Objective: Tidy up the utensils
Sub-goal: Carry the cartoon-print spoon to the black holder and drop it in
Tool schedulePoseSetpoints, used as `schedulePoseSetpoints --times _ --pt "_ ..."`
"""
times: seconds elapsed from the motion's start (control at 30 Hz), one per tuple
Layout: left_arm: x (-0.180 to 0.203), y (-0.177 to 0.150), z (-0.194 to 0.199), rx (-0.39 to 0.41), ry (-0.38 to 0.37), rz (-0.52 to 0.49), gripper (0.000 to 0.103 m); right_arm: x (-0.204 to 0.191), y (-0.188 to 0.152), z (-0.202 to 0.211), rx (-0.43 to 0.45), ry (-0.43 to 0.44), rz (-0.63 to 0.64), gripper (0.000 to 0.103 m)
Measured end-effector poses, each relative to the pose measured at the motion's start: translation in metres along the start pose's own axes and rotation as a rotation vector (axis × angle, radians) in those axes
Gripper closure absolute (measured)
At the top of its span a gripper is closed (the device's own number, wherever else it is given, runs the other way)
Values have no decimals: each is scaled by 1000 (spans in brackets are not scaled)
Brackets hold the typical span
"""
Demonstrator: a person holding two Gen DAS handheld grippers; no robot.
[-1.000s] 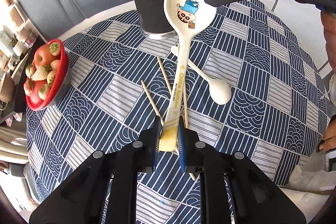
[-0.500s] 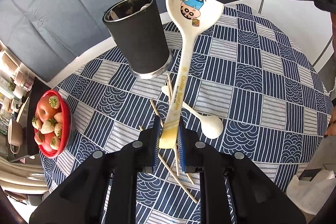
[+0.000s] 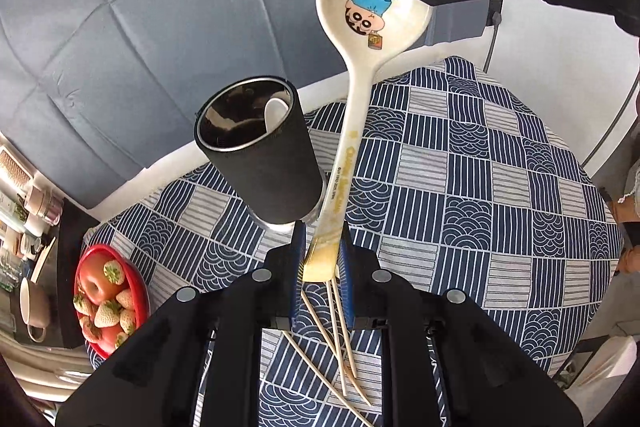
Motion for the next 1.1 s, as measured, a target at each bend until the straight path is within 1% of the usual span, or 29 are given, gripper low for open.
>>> schedulePoseSetpoints --times 0.13,0.33,0.53,0.7,0.87,0.97,1.0,1.07,1.1 --pt "-15 16 2 26 -34 -29 87 -1 18 0 28 -48 -19 98" --pt "-39 30 -3 45 -74 -59 86 -9 38 -12 38 -115 -36 98" --pt "-62 40 -14 80 -104 -71 85 -12 50 -25 44 -177 -55 98" --pt "-74 55 -25 115 -155 -56 85 -10 62 -31 57 -238 -63 97" --pt "-72 65 -40 122 -198 -54 85 -14 69 -40 24 -292 -35 97" --pt "-72 67 -50 117 -227 -32 85 -14 70 -47 0 -305 -30 97" --pt "-73 67 -53 117 -224 -26 85 -13 69 -50 -8 -306 -33 97" --pt "-74 66 -59 107 -240 -16 84 -10 68 -56 -16 -295 -41 95" --pt "-75 64 -60 102 -255 -9 77 -7 68 -58 -17 -301 -49 95"
Point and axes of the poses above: each gripper's, at about its wrist camera, not at the fingertips, and z roughly against the way its jaws point, x to its right, y to its top, the point moved 8 cm from there along -z, roughly the way its jaws point, and after that the axes turned 3 degrees about x, right-handed, at the moved point
